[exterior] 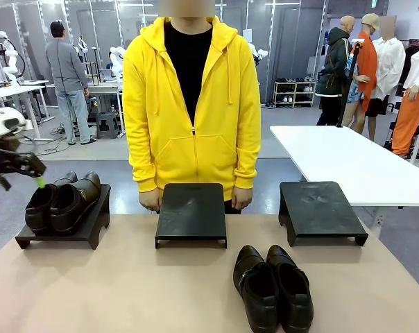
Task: Place the shoes on the stand as instructed by the person.
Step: Pick up another pair of Shoes and place it on the Shoes Stand indicated by the person.
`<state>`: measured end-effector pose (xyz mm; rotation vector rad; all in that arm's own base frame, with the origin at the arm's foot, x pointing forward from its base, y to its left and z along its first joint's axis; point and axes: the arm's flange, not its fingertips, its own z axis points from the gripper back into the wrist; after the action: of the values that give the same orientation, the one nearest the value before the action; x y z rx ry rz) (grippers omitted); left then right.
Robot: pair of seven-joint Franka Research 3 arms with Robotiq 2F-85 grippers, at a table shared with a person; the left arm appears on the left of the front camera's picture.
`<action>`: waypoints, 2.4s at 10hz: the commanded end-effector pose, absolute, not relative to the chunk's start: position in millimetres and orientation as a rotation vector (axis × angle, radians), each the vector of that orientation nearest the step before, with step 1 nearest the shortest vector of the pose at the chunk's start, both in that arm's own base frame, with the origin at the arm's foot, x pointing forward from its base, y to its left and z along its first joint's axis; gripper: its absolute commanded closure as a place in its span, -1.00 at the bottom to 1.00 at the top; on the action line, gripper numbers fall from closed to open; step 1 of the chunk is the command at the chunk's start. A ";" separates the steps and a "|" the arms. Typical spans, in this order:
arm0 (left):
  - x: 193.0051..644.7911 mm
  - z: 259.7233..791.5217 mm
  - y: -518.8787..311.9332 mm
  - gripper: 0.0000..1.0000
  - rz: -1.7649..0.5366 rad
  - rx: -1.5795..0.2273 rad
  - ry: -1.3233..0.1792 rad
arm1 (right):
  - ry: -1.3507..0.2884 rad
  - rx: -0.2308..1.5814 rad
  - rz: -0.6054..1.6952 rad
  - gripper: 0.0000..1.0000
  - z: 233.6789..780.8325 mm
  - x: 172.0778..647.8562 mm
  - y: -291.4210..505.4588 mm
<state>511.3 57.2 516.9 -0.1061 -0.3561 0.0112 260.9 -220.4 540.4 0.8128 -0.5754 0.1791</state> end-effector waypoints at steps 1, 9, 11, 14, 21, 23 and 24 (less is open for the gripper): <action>458.6 542.5 89.6 -1.00 0.021 -0.319 -0.250 | -0.584 0.818 0.187 -1.00 540.2 259.9 -221.2; 351.6 497.6 239.3 -1.00 -0.057 -1.118 -0.360 | -0.584 0.818 0.187 -1.00 540.2 259.9 -221.2; 353.7 448.9 264.7 -1.00 -0.038 -1.246 -0.354 | -0.584 0.818 0.187 -1.00 540.2 259.9 -221.2; 348.9 406.4 297.3 -1.00 -0.011 -1.431 -0.348 | -0.584 0.818 0.187 -1.00 540.2 259.9 -221.2; 348.8 379.8 295.4 -1.00 0.014 -1.419 -0.320 | -0.584 0.818 0.187 -1.00 540.2 259.9 -221.2; 348.8 379.8 295.4 -1.00 0.014 -1.419 -0.320 | -0.584 0.818 0.187 -1.00 540.2 259.9 -221.2; 348.8 379.8 295.4 -1.00 0.014 -1.419 -0.320 | -0.584 0.818 0.187 -1.00 540.2 259.9 -221.2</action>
<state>351.7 298.5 377.8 -1.4216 -0.3226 0.0167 261.3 -220.9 539.8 0.8129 -0.5737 0.1770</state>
